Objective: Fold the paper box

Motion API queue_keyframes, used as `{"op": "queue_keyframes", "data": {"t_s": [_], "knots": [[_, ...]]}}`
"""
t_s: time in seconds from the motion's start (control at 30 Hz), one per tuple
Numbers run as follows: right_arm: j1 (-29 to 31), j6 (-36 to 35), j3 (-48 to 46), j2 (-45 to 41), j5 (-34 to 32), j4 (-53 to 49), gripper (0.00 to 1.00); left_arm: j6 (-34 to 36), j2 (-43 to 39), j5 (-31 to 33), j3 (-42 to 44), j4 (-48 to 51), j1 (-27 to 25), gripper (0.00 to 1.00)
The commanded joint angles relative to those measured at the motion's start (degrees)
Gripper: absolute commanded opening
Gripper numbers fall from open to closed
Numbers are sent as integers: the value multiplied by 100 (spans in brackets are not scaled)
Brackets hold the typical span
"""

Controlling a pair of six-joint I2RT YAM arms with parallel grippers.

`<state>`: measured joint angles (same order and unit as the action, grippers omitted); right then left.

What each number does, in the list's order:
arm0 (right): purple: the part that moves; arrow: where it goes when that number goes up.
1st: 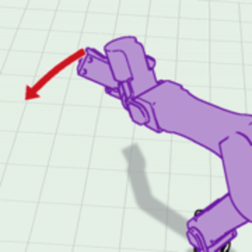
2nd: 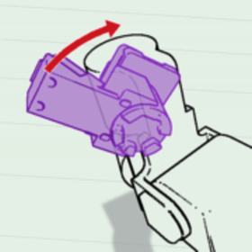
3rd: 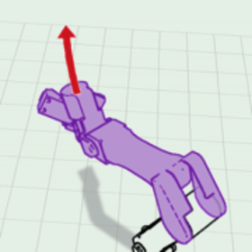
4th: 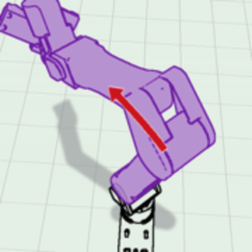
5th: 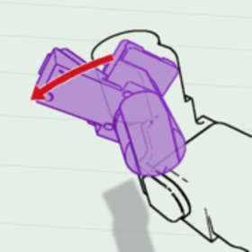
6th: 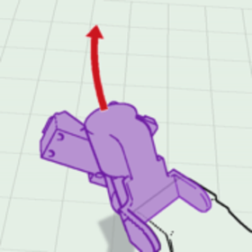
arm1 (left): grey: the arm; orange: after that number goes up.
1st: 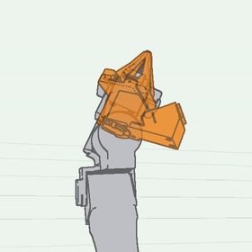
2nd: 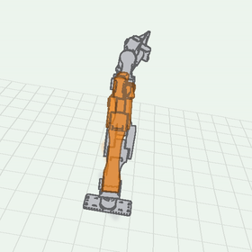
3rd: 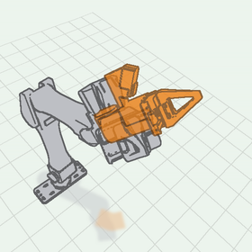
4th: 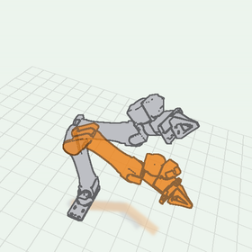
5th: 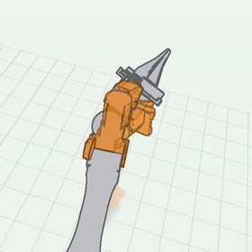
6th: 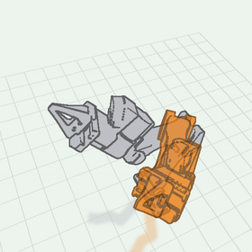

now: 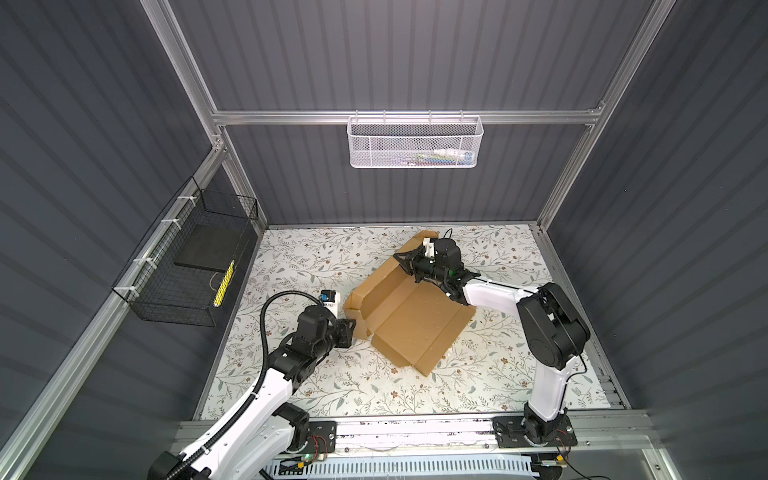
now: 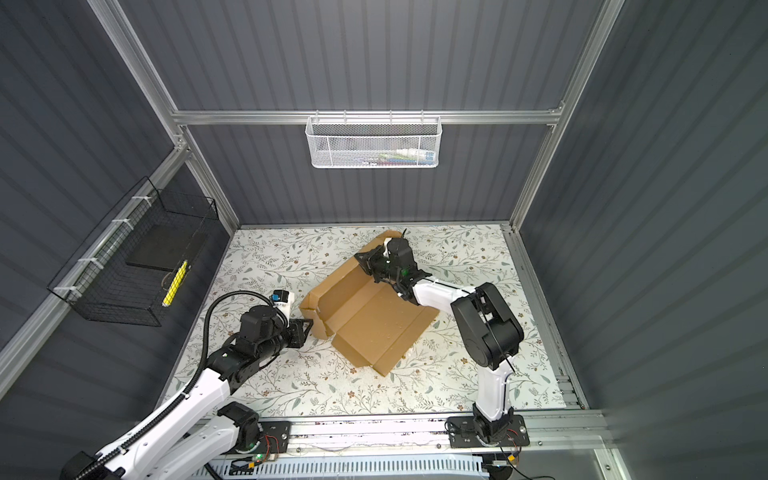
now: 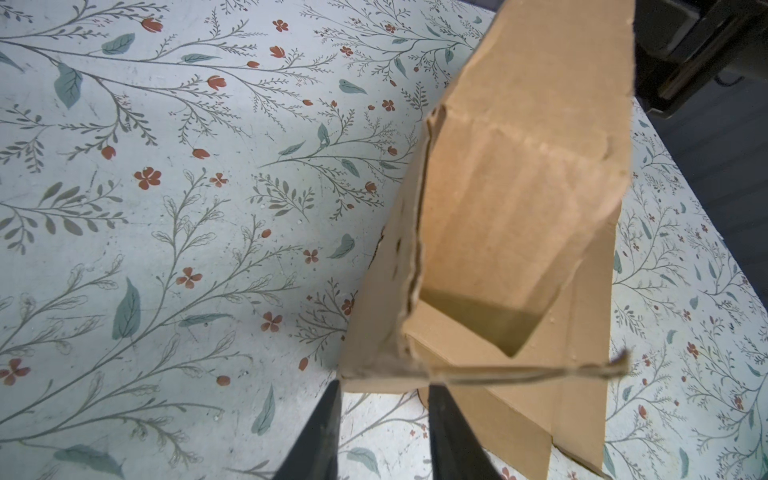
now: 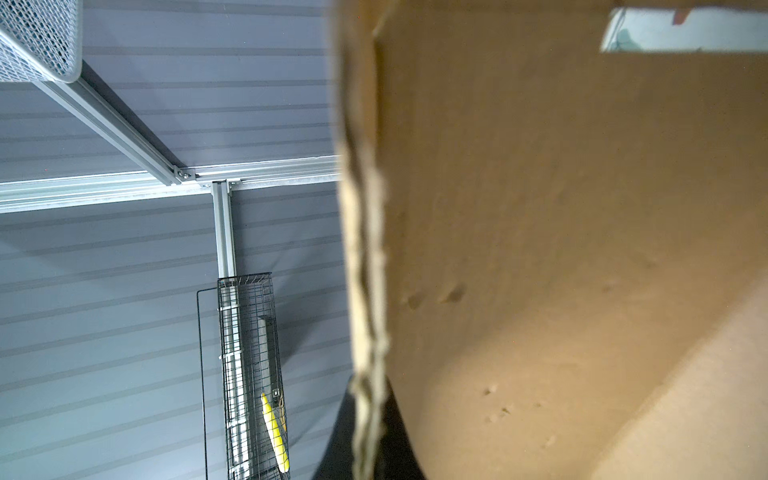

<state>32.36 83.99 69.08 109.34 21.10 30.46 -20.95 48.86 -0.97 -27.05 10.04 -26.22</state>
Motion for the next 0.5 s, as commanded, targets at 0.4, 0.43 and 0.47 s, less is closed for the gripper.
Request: {"op": "queue_keyframes", "data": {"t_s": [0.4, 0.43, 0.47], "knots": [[48, 28, 118, 87, 69, 66, 7, 328, 664, 49, -73, -1009, -24, 35], [50, 29, 128, 88, 69, 66, 7, 327, 676, 44, -73, -1034, -24, 35], [52, 30, 132, 96, 75, 57, 7, 328, 676, 25, -73, -1056, -23, 35]]}}
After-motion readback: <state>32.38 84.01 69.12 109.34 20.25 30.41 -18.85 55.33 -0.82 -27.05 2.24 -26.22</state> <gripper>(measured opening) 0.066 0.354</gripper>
